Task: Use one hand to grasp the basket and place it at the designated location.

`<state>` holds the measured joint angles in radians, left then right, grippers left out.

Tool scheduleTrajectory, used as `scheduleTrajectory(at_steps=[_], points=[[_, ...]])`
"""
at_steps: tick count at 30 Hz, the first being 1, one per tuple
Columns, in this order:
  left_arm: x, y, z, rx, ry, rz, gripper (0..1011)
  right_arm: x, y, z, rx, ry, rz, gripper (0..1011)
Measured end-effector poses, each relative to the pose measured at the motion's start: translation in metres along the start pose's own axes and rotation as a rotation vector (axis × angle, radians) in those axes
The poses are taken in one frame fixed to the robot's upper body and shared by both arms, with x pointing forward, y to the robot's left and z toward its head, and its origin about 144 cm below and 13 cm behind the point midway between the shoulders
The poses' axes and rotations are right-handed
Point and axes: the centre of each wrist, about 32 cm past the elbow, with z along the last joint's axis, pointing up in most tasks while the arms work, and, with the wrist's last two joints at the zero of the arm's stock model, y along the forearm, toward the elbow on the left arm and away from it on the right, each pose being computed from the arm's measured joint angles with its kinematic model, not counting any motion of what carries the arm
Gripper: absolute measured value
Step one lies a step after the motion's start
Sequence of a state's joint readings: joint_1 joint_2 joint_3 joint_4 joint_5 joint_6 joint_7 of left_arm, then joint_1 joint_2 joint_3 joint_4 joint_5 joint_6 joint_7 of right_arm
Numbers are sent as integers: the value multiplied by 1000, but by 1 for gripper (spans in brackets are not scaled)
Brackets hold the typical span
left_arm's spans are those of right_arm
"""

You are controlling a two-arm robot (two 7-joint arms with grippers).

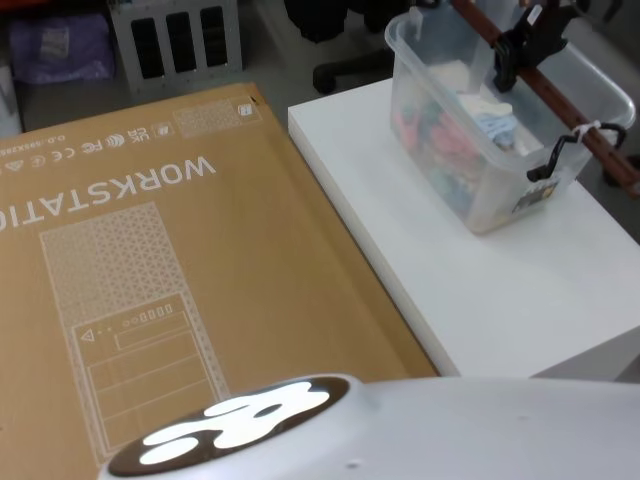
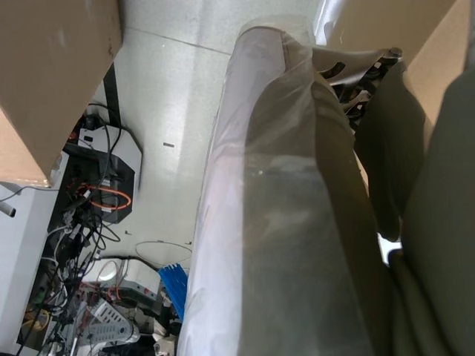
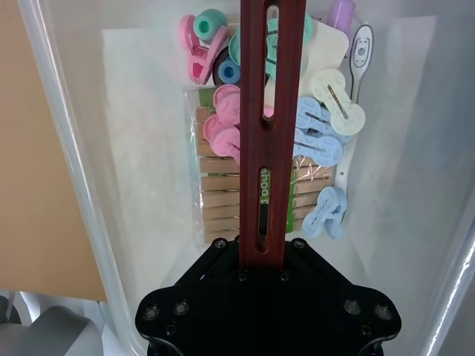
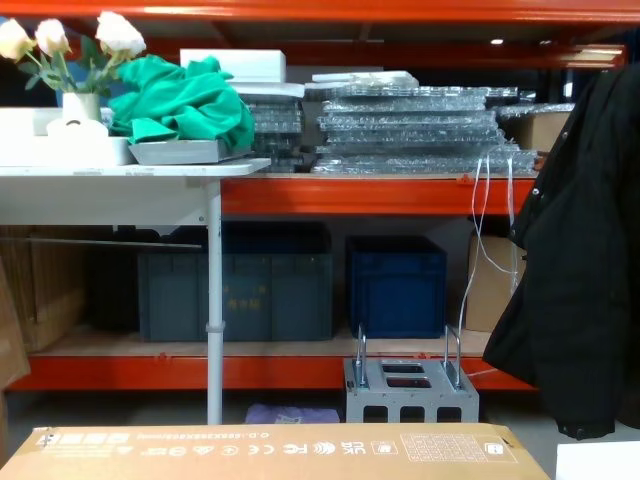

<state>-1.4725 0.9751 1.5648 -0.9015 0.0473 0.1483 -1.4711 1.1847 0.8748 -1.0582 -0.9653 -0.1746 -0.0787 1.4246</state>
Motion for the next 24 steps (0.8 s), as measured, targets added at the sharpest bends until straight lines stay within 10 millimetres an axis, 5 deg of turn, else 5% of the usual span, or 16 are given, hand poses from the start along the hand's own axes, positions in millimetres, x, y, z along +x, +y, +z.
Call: scheduleTrajectory(at_steps=[24], points=[[0,0,0,0,0,0,0,3,20,-15,52,100,42,1]])
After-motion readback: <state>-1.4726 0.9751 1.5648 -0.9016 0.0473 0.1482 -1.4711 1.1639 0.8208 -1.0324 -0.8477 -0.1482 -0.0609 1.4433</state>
